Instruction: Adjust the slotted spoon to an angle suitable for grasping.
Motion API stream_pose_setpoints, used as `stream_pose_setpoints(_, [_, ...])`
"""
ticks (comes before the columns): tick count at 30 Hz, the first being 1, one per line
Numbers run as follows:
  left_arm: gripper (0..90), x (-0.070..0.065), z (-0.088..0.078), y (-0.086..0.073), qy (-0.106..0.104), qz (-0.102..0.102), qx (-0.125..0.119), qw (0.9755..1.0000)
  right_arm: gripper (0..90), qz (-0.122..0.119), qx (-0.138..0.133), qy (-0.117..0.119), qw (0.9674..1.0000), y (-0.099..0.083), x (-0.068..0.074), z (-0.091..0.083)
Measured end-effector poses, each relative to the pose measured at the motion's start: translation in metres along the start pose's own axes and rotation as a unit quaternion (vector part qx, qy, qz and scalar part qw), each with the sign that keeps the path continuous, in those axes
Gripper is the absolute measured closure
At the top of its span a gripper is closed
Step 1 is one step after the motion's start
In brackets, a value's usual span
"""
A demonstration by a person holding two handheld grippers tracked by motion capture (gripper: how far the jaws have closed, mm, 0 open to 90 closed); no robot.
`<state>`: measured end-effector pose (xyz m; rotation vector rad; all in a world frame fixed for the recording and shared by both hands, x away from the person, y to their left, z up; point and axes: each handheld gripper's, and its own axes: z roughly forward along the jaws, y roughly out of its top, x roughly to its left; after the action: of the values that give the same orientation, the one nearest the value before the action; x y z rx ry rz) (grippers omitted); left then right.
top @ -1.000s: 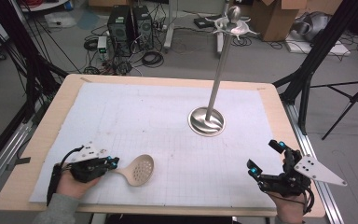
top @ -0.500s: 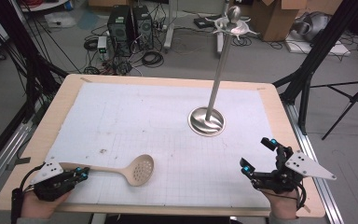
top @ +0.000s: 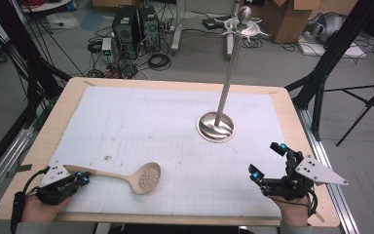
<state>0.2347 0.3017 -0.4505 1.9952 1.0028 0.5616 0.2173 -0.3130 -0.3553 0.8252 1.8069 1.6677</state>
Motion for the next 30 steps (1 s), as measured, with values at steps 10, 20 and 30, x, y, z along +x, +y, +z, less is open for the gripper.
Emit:
stream_pose_setpoints(10, [89.6, 0.011, 0.027, 0.025, -0.010, -0.005, 0.022, 0.9997, 1.1, 0.002, 0.002, 0.000, 1.0000, -0.001, -0.001, 0.002])
stream_pose_setpoints(20, [89.6, 0.008, 0.061, 0.047, -0.043, -0.008, 0.013, 0.9989, 1.1, 0.002, -0.004, -0.003, 1.0000, 0.001, -0.002, -0.004])
stream_pose_setpoints(30, [89.6, 0.009, 0.084, 0.062, -0.054, -0.004, 0.009, 0.9985, 1.1, 0.006, -0.008, -0.008, 0.9999, 0.001, -0.005, -0.006])
